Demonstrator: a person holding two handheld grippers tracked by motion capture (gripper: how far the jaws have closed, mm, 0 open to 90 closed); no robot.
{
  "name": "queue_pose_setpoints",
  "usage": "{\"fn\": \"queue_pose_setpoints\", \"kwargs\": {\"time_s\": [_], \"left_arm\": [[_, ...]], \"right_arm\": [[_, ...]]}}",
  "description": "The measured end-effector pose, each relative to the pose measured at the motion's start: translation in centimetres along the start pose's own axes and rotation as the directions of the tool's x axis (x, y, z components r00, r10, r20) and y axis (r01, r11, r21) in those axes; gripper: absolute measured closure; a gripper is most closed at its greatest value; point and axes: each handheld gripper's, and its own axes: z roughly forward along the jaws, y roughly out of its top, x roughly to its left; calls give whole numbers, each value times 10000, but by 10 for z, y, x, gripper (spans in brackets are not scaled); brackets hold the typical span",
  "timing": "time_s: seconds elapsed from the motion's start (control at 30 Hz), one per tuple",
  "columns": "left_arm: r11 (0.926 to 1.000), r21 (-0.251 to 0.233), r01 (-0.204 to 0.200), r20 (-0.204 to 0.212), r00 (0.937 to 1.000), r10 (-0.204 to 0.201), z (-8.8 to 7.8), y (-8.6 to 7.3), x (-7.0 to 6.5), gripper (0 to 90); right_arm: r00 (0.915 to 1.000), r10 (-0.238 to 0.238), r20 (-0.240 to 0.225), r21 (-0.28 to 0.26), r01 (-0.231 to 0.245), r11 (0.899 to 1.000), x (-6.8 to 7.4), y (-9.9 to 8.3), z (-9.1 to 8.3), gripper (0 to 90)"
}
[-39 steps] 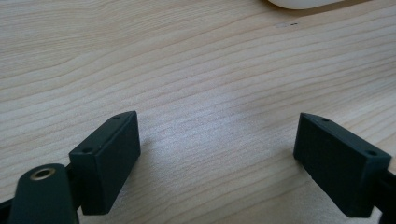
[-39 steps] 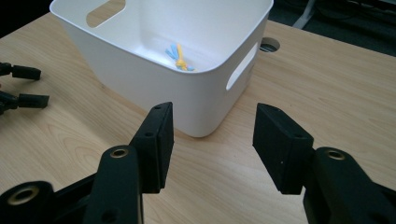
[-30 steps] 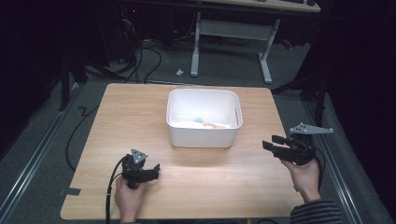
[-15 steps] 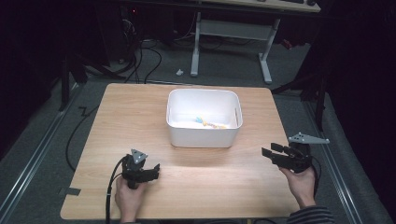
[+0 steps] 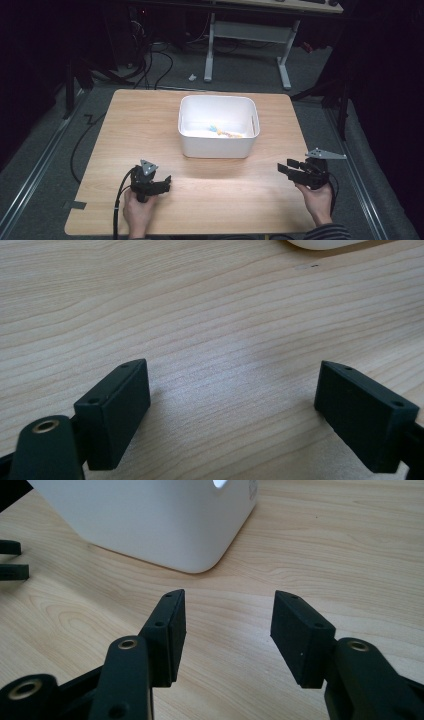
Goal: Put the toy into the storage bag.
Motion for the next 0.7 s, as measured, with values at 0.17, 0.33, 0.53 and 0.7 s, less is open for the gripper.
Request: {"fn": "queue_pose_setpoints", "kwargs": {"time_s": [0.17, 0.33, 0.53, 0.7], "left_arm": [[10000, 2, -2, 0, 10000, 2, 0, 0, 0, 150], [10000, 1, 0, 0, 10000, 0, 0, 0, 0, 150], [10000, 0, -1, -1, 10000, 1, 0, 0, 0, 150], [10000, 3, -4, -2, 10000, 4, 0, 0, 0, 150]], "right_arm": [[9999, 108, -73, 16, -108, 9999, 0, -3, 6, 485], [9998, 168, -104, 138, -167, 9998, 1, -8, 14, 484], [9997, 190, -140, 169, -188, 9997, 2, -13, 22, 479], [9998, 173, -132, 248, -170, 9995, 3, -14, 26, 478]]}}
